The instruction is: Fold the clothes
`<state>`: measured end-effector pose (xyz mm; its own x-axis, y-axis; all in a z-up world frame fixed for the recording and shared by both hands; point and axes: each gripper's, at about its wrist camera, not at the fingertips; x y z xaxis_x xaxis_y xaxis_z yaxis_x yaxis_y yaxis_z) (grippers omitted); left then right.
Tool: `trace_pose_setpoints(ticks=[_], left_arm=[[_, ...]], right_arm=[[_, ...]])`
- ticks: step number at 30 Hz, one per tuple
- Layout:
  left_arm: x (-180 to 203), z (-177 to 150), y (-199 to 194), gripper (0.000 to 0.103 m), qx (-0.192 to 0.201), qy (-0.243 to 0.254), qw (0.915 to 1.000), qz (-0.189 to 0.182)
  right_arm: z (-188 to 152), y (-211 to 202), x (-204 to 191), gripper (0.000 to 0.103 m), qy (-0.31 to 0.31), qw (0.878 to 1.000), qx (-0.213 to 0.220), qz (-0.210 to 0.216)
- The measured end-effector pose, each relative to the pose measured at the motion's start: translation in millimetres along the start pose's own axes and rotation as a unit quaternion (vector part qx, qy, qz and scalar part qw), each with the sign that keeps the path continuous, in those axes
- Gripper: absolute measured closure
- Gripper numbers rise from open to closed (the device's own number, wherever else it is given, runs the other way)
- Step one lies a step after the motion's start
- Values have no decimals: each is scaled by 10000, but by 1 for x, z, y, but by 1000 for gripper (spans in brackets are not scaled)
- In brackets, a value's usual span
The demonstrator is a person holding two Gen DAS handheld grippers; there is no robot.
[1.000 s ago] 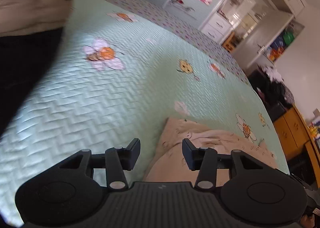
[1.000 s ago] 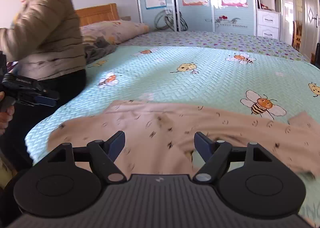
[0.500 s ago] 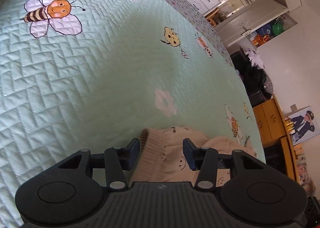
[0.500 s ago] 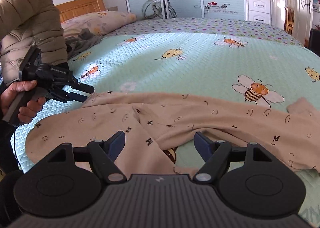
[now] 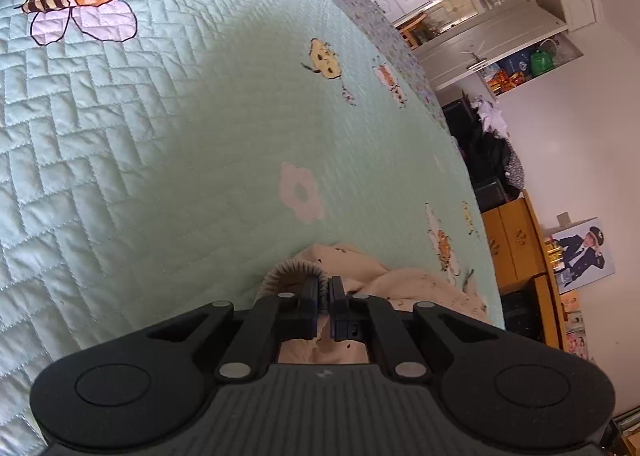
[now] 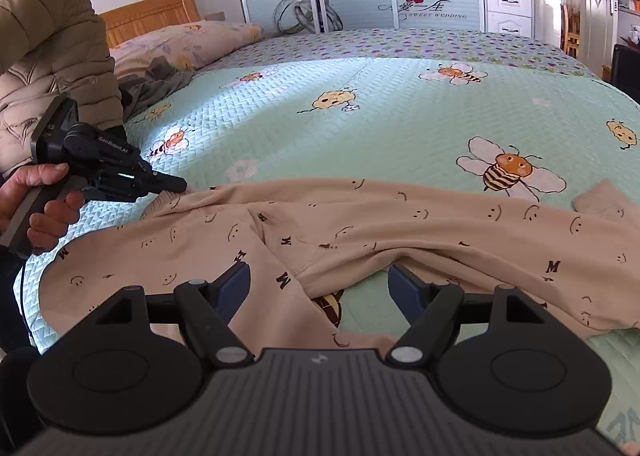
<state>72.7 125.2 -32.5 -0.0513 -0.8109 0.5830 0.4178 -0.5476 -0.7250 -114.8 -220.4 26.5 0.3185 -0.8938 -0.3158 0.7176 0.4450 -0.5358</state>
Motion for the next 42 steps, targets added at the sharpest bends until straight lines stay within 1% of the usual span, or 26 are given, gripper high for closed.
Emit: trace_pose_setpoints(ticks=[5, 8, 10, 12, 15, 16, 19, 21, 22, 24, 25, 26, 28, 30, 32, 34, 36, 38, 40, 42], left_arm=[[0, 7, -10, 99, 297, -148, 9994, 136], [-1, 22, -25, 100, 655, -336, 9971, 167], [-2, 38, -37, 100, 939, -494, 9943, 140], [0, 59, -50, 100, 1225, -539, 9909, 168], [3, 93, -59, 99, 1535, -596, 9862, 178], [1, 102, -56, 99, 1531, -620, 9860, 229], [-6, 122, -39, 97, 1273, -689, 9880, 532], [-10, 117, -27, 96, 1039, -475, 9892, 920], [-11, 113, -24, 96, 996, -338, 9888, 1061], [-15, 102, -29, 96, 1008, -227, 9885, 1108], [-18, 96, -34, 94, 1017, -191, 9880, 1149], [-20, 92, -40, 92, 1029, -149, 9870, 1222], [-25, 82, -54, 86, 1043, -91, 9851, 1364], [-31, 70, -68, 86, 1040, -113, 9837, 1460], [-36, 57, -82, 85, 1101, -185, 9838, 1401], [-35, 41, -96, 85, 1165, -214, 9840, 1334], [-27, 24, -107, 85, 1227, -179, 9848, 1214], [-15, 10, -109, 83, 1183, -119, 9874, 1047], [1, -5, -106, 83, 1117, 6, 9894, 928], [17, -18, -99, 83, 1038, 90, 9919, 732]], right_arm=[[-2, 1, 5, 26, 92, 10000, -16, -16], [-2, 0, 5, 26, 109, 9999, 23, -6], [-2, -1, 7, 26, 97, 9999, 32, -33], [0, -2, 9, 26, 82, 9999, 44, -85], [4, -4, 16, 26, 108, 9997, 86, -193], [5, -5, 19, 26, 128, 9996, 109, -235], [9, -12, 30, 26, 168, 9989, 190, -399], [11, -18, 39, 26, 197, 9982, 235, -521], [11, -22, 45, 26, 214, 9977, 250, -589], [12, -35, 65, 26, 341, 9957, 324, -797], [12, -41, 75, 26, 410, 9944, 363, -905], [11, -49, 91, 26, 624, 9922, 443, -979], [7, -66, 126, 26, 1126, 9855, 624, -1108], [4, -82, 160, 26, 1624, 9757, 803, -1234], [0, -99, 194, 26, 2117, 9629, 979, -1356], [-3, -116, 229, 25, 2604, 9472, 1152, -1474], [-11, -124, 258, 26, 3212, 9248, 1478, -1403], [-17, -126, 278, 26, 3624, 9073, 1754, -1211], [-20, -121, 292, 26, 3891, 8950, 1891, -1087], [-17, -110, 305, 26, 4073, 8873, 1915, -1001]])
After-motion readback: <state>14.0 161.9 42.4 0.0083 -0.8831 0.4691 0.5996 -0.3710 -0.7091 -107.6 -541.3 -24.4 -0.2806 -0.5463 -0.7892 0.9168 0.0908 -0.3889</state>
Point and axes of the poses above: each gripper's, at about its wrist camera, not at the fingertips, and y roughly the way its jaws point, x to its right, z to its top, and after that the axes turned 15 degrees about z, right-handed
